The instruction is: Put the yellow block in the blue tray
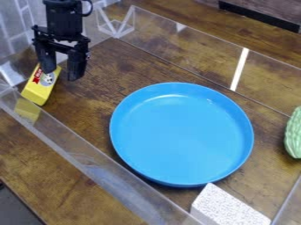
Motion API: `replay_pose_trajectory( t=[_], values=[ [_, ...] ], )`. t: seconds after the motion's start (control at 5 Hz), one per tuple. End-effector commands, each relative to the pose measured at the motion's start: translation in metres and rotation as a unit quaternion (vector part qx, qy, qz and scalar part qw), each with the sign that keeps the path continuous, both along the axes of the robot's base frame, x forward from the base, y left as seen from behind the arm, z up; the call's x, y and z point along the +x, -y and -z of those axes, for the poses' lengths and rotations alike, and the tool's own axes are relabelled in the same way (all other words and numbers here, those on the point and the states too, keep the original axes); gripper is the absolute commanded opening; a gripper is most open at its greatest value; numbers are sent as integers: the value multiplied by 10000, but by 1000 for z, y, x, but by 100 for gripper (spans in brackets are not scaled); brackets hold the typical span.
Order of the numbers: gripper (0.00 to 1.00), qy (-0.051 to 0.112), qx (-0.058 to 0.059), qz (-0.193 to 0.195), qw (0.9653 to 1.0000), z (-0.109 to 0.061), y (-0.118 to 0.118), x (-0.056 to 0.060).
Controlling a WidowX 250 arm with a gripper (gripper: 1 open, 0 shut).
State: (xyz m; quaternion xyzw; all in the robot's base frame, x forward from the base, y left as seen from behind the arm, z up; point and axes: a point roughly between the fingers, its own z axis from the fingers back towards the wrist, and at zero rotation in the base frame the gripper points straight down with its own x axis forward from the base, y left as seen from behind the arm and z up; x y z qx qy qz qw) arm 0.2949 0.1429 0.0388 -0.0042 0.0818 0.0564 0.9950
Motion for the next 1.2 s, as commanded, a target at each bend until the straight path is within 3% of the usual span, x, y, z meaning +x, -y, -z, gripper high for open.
replay_pose_trajectory(
  t=[0.0, 0.4, 0.8, 1.0],
  values=[
    [100, 215, 176, -33, 9996, -11, -1, 0],
    [100, 221, 235, -42, 9995, 1, -4, 2],
    [100, 234, 285, -271, 9990, 4, -23, -6],
    [100, 236, 332, -405, 9983, 6, -21, -4]
  ],
)
